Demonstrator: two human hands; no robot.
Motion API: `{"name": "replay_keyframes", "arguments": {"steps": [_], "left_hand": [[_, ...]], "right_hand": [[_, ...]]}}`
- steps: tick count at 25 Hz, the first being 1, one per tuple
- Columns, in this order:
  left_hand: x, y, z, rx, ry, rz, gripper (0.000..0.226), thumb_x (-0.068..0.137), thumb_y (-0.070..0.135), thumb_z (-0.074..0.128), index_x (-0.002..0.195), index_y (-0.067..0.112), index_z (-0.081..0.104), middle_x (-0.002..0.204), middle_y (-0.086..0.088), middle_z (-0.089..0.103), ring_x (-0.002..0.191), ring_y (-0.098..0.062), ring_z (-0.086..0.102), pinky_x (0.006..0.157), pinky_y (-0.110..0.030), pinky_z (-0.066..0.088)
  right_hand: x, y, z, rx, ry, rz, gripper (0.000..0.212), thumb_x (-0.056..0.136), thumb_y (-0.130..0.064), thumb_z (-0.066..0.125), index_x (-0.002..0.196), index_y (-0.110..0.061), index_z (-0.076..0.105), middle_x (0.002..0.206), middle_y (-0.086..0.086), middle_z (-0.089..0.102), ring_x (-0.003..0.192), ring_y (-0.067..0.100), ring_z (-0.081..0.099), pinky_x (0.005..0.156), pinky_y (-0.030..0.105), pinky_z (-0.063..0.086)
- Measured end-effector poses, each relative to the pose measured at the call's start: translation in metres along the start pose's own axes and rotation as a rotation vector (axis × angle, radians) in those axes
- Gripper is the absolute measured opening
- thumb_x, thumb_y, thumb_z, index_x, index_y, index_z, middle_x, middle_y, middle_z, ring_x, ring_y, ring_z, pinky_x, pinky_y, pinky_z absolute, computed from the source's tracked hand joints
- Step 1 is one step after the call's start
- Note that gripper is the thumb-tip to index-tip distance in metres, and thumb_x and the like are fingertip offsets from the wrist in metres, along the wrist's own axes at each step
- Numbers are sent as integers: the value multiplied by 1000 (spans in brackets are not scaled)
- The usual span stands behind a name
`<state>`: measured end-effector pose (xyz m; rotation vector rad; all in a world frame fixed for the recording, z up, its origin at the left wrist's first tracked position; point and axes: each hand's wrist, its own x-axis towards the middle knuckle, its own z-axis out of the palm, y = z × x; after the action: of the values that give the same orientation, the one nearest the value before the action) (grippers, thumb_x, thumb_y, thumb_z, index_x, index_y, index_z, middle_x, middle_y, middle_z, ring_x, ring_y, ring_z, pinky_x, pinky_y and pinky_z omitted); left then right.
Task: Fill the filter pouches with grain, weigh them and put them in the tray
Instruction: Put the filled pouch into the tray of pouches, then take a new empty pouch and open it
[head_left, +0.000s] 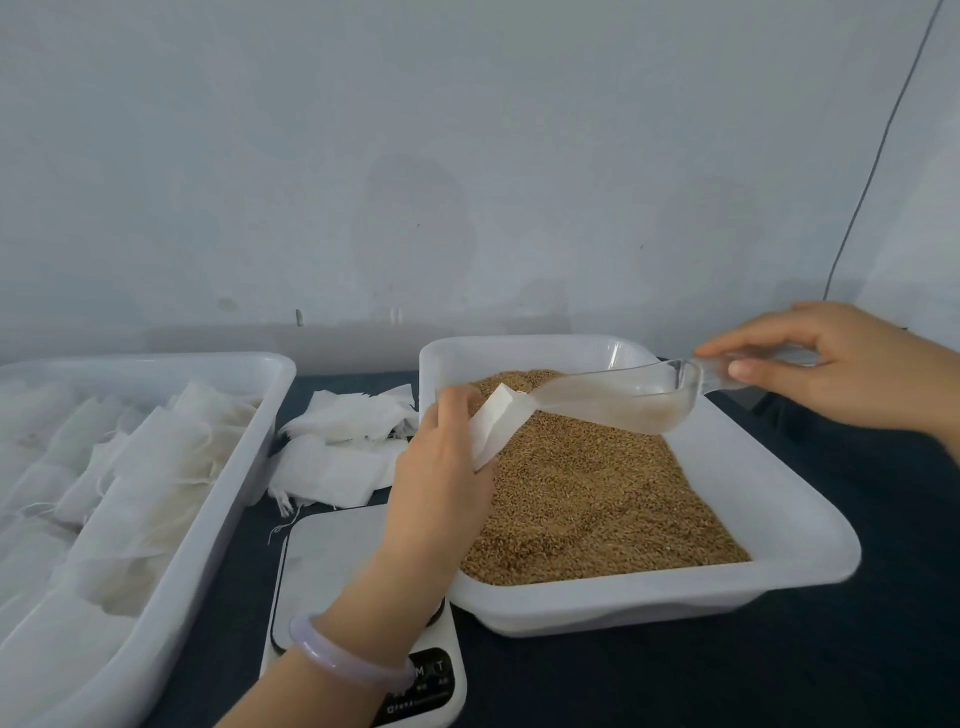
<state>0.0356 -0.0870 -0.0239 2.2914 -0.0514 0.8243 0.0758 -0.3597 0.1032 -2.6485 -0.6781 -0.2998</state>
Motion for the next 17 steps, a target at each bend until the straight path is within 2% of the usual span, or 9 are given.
{"name": "replay_keyframes", "arguments": {"steps": [3, 6, 10, 14, 17], "left_hand": [[-1, 0, 0, 14, 14, -5, 36, 83, 6, 63, 106, 17, 39, 86, 6, 45, 69, -16, 42, 51, -21, 26], [-2, 0, 0, 37, 2, 9, 32, 83, 7, 63, 106, 15, 43, 82, 7, 43, 67, -16, 41, 50, -13, 22], [-3, 1, -1, 84, -23, 39, 33, 84, 6, 61, 111, 15, 45, 83, 8, 43, 69, -16, 42, 49, -13, 22], [-2, 2, -2, 101, -20, 31, 33, 84, 5, 60, 111, 15, 44, 85, 8, 43, 71, -16, 42, 52, -25, 21], [-2, 3, -2, 112, -28, 42, 33, 85, 6, 61, 112, 15, 44, 87, 8, 43, 71, -17, 44, 54, -24, 23]], "right_hand": [[-4, 0, -3, 13, -27, 12, 32, 86, -28, 59, 88, -59, 61, 101, -31, 62, 102, -6, 54, 98, 32, 38], [-1, -3, -4, 16, -48, 5, 31, 85, -28, 61, 85, -59, 62, 99, -32, 63, 103, -7, 54, 99, 32, 38], [4, -7, -10, 44, -42, -14, 28, 83, -30, 60, 83, -58, 63, 93, -36, 64, 98, -16, 53, 95, 25, 36], [2, -4, -15, 41, -14, -15, 30, 85, -26, 61, 85, -57, 63, 94, -39, 62, 100, -14, 52, 95, 28, 37], [1, -4, -12, 38, -17, -8, 30, 85, -27, 61, 86, -56, 63, 95, -36, 62, 101, -13, 52, 96, 28, 37]]}}
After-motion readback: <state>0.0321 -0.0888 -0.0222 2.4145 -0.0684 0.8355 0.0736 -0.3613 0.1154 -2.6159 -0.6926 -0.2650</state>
